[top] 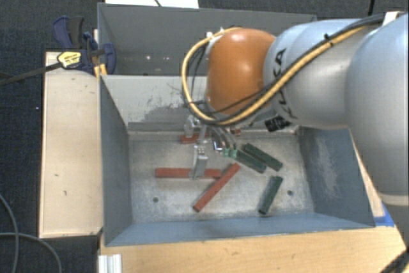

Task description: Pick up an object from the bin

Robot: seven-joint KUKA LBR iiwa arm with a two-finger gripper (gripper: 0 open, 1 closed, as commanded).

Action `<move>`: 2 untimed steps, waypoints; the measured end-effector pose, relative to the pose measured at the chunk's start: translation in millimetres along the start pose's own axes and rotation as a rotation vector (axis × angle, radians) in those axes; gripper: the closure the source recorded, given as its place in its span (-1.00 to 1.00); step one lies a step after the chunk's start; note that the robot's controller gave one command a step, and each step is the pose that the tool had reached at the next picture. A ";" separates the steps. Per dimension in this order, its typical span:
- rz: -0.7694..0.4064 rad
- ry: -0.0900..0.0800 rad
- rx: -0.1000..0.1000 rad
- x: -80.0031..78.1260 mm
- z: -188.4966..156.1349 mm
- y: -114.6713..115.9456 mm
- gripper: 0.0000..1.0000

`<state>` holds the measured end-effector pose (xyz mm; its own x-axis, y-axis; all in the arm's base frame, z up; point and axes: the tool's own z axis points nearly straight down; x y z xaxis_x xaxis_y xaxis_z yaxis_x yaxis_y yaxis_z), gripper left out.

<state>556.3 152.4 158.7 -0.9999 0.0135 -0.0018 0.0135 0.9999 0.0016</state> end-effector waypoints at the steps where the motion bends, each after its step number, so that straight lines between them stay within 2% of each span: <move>1: 0.001 0.000 0.000 0.0 0.0 0.0 -1.00; 2: -0.020 -0.006 -0.001 19.0 50.5 -10.4 -1.00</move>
Offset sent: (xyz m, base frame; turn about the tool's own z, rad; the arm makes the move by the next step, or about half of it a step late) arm -0.0333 -0.0172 -0.0851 -0.0272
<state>537.3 142.3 108.2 -0.9999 -0.0061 -0.0080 -0.0061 1.0000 0.0023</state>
